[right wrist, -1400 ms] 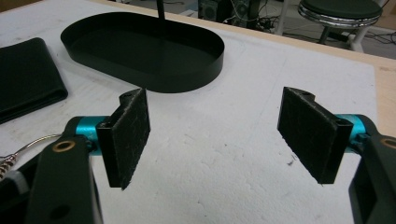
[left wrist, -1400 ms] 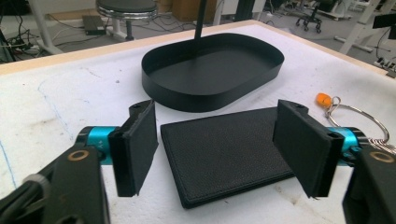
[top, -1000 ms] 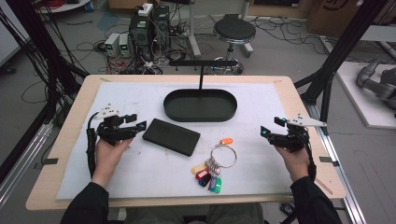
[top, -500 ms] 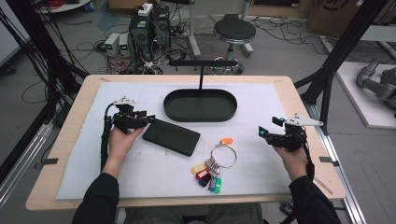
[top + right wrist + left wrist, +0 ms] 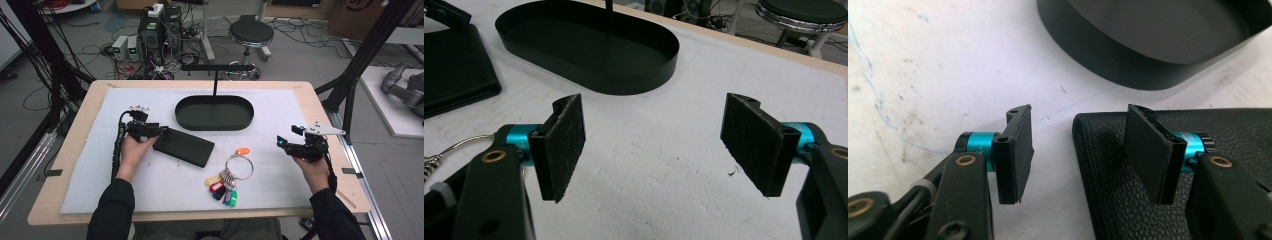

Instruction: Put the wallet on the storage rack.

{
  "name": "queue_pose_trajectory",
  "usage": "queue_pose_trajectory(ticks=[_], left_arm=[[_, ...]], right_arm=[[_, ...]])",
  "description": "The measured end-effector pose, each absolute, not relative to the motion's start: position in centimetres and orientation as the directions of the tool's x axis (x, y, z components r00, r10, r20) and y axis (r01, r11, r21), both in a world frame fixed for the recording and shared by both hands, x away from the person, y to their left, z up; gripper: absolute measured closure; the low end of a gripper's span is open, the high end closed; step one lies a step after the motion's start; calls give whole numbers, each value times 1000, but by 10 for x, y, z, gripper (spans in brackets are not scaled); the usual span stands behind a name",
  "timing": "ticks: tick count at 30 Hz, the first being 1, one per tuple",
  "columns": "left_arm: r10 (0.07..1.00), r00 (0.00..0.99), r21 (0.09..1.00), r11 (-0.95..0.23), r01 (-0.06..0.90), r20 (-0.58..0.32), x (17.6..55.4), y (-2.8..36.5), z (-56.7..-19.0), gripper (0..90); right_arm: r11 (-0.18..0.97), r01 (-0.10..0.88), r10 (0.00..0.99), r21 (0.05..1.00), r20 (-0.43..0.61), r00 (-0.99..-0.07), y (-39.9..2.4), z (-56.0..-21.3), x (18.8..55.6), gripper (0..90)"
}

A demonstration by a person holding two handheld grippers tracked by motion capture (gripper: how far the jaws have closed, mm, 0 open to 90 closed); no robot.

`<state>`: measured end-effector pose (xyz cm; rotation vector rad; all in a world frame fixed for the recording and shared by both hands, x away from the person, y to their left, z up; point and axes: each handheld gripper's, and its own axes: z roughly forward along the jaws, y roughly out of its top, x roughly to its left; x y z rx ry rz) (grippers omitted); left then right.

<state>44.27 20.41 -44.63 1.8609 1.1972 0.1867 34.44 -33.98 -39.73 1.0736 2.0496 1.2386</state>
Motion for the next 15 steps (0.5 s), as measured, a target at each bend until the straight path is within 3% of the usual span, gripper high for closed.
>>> queue_pose_trajectory(ticks=[4,11,15], left_arm=[[762,553,742,-148,654,-337,440,202,-445,707],[776,559,768,-157,621,-293,434,202,-442,819],[765,574,804,-128,580,-292,427,205,-439,837]], right_arm=[[274,362,828,891,-27,-559,-338,-398,345,261],[277,355,826,893,-32,-563,-336,-396,344,264],[280,351,824,894,-37,-565,-335,-396,344,264]])
